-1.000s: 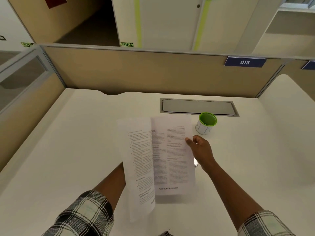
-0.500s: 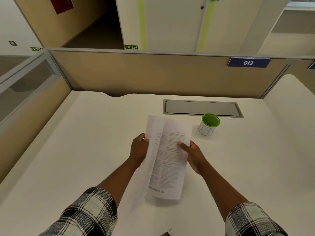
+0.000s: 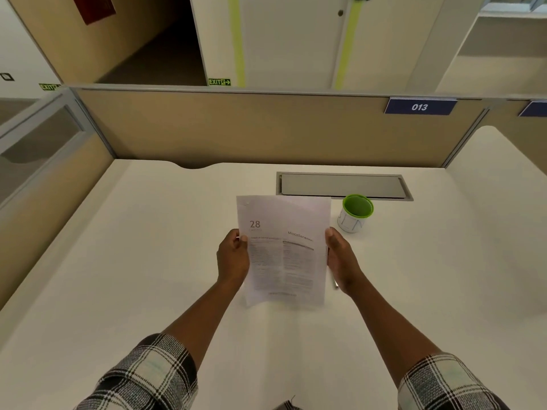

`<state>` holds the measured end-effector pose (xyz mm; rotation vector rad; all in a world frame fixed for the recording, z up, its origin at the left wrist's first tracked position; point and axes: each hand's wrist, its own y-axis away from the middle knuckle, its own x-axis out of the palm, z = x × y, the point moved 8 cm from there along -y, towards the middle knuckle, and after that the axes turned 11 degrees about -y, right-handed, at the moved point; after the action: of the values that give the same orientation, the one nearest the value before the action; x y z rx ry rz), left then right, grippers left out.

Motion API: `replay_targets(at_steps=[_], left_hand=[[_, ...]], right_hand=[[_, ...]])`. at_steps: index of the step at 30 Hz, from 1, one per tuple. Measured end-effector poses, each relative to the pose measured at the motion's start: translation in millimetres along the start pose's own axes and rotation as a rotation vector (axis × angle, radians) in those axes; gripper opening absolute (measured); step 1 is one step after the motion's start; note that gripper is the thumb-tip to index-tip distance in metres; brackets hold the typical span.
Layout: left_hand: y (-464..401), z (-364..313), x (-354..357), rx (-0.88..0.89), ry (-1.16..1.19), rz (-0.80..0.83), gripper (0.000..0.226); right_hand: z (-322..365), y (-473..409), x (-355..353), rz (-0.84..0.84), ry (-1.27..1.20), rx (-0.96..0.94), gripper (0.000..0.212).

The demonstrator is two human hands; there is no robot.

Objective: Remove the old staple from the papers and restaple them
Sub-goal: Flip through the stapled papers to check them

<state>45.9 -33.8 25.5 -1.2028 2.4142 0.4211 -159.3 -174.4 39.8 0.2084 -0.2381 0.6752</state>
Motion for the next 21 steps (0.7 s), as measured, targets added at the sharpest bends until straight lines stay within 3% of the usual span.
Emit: replay_targets(at_steps=[3, 7, 14, 21], left_hand=[[3.7, -8.8, -4.5, 0.054, 0.018, -0.046, 0.019], [10.3, -17.9, -7.8, 0.142, 0.059, -0.078, 0.024], [20.3, -12.6, -7.4, 0.252, 0.112, -0.100, 0.015], [12.8, 26.9, 21.0, 0.055, 0.059, 0.173, 0.031]], right_hand=[[4.5, 3.2, 1.1, 0.003, 0.029, -0.052, 0.056], [9.4, 5.1, 0.8, -0.050, 0.296, -0.129, 0.016], [6.4, 8.1, -1.3, -0.139, 0.412, -0.223, 0.019], [-21.9, 4.6, -3.9, -0.119, 0.503, -0.125, 0.029]])
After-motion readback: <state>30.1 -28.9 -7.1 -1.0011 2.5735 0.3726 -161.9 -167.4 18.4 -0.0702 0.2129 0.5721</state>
